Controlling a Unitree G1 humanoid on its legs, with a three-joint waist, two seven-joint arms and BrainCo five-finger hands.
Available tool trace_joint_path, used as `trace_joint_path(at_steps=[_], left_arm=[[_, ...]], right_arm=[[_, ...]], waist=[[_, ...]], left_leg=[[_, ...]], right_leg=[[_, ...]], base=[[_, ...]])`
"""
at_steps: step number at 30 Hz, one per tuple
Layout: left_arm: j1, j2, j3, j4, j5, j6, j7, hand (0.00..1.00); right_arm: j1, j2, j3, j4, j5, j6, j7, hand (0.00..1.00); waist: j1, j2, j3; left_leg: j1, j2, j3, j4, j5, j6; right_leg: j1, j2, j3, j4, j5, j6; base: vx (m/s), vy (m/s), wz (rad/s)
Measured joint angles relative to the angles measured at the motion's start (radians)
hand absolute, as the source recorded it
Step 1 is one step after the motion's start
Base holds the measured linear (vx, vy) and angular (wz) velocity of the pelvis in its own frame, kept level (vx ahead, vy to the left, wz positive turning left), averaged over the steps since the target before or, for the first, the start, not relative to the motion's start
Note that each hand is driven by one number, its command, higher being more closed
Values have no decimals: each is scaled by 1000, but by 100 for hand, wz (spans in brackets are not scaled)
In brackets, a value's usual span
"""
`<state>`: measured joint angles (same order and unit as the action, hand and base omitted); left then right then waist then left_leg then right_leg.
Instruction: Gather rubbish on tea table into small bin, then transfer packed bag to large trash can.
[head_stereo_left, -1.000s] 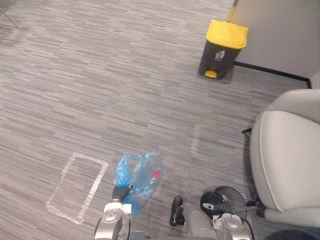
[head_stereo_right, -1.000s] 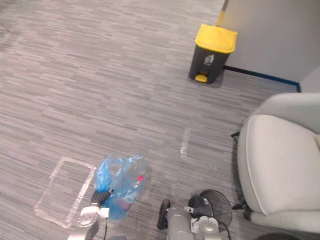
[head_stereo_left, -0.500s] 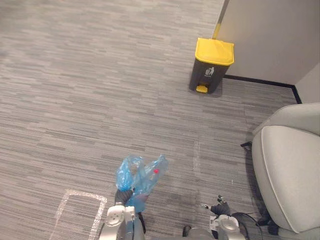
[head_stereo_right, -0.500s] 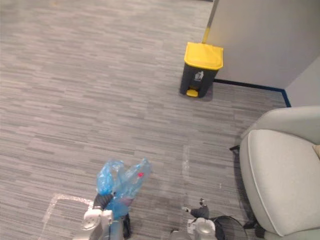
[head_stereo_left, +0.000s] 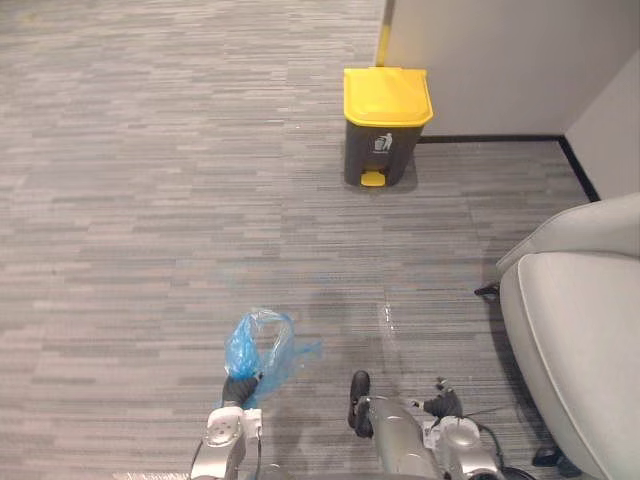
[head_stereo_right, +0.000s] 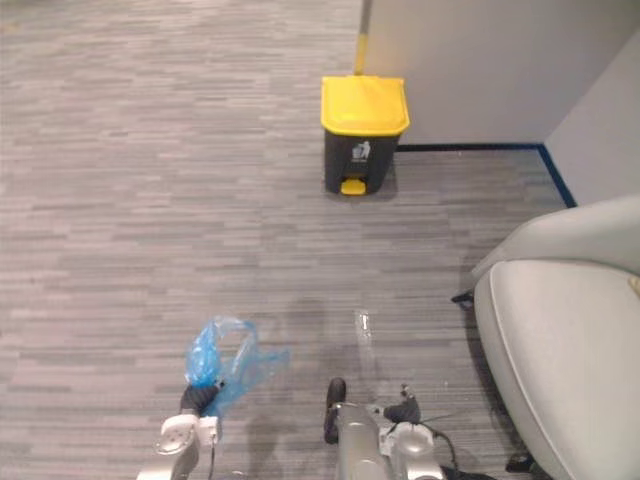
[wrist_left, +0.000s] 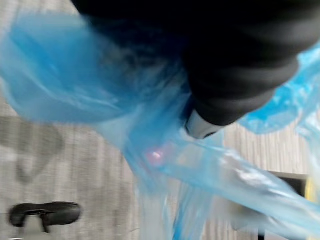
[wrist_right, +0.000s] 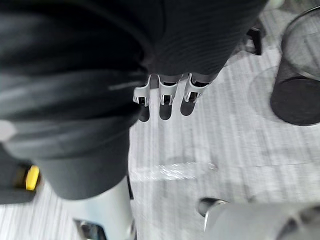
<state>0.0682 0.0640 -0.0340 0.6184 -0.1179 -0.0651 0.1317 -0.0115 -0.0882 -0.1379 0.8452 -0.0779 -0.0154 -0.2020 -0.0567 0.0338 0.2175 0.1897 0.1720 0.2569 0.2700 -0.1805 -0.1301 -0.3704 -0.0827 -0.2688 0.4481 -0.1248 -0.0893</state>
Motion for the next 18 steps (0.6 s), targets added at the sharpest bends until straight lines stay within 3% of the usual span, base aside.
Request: trace_joint_path(at_steps=[1, 2, 3, 4, 6, 9, 10, 12, 13, 14, 16, 17, 18], left_arm=[[-3, -12, -2, 0, 0, -1, -1, 100], [0, -18, -2, -1, -1, -1, -2, 100], [12, -32, -3, -10, -2, -1, -4, 100], [28, -43, -3, -34, -3, -3, -6, 100], [45, -47, -3, -61, -7, -3, -9, 100], [47, -49, -1, -56, -14, 0, -10, 100], [48, -49, -1, -55, -13, 4, -11, 100], [59, -56, -1, -55, -13, 5, -14, 100], [63, -58, -1, -54, -13, 5, -14, 100], [67, -57, 3, -36, -12, 5, -16, 100], [72, -44, 6, -26, -12, 7, -17, 100], [67, -41, 5, -25, -12, 8, -18, 100], [66, -40, 2, -25, -12, 10, -19, 100]], right_arm=[[11, 9, 1, -2, 1, 4, 0, 0], [18, 11, 2, -3, 2, 4, 0, 0], [35, 24, 7, -12, 3, 4, -1, 0], [36, 38, 5, -19, 5, 4, -1, 0], [43, 47, 3, -49, 10, 2, -2, 0], [42, 58, -9, -46, 10, 3, -4, 0], [33, 65, -23, -46, 10, 3, -6, 0], [34, 62, -44, -40, 10, 3, -12, 0], [35, 58, -44, -38, 10, 3, -13, 0], [38, 46, -39, -24, 9, 4, -14, 0], [55, 62, -21, -7, 7, 6, -12, 0], [61, 64, -21, -3, 7, 9, -12, 0], [63, 69, -23, -3, 5, 11, -11, 0]], waist=[[0, 1, 2], [0, 2, 2], [5, 6, 2], [15, 5, 4], [35, -5, 8], [68, -20, 11], [68, -28, 15], [68, -25, 14], [69, -19, 11], [82, -10, -1], [83, -62, -31], [85, -69, -32], [84, -72, -31]], left_leg=[[-54, 30, -26, 165, 36, -44], [-87, 48, -37, 252, 69, -57], [-168, 89, -49, 464, 71, -59], [-247, 116, -42, 611, 14, -35], [-347, 115, -6, 653, -46, 5], [-423, 83, 20, 447, -72, 44], [-438, 43, 8, 269, -58, 53], [-437, -27, -40, -15, 32, 37], [-434, -32, -52, -61, 55, 30], [-417, -49, -75, -81, 173, 35], [-435, -105, -51, -30, 104, 75], [-435, -116, -43, -10, 79, 82], [-403, -130, -17, 0, 39, 97]], right_leg=[[53, 7, -9, -13, -28, 6], [83, 13, -13, -30, -32, 6], [153, 29, -12, -81, -39, -1], [207, 45, -3, -122, -51, -18], [270, 50, 17, -172, -54, -16], [324, 40, 64, -205, -61, 4], [350, 22, 79, -213, -67, 33], [393, 0, 114, -239, -89, 78], [395, 1, 121, -245, -95, 90], [409, 0, 163, -249, -114, 121], [404, -60, 199, -236, -134, 156], [397, -76, 206, -202, -141, 166], [352, -102, 234, -64, -147, 186]], base=[[342, -148, 31], [250, -104, 16], [355, -88, -10], [343, -49, -21], [312, 21, -40], [309, 101, -50], [335, 170, -35], [328, 216, -39], [372, 302, -66], [395, 313, -63], [482, 310, -38], [457, 256, -19], [426, 253, -40]])
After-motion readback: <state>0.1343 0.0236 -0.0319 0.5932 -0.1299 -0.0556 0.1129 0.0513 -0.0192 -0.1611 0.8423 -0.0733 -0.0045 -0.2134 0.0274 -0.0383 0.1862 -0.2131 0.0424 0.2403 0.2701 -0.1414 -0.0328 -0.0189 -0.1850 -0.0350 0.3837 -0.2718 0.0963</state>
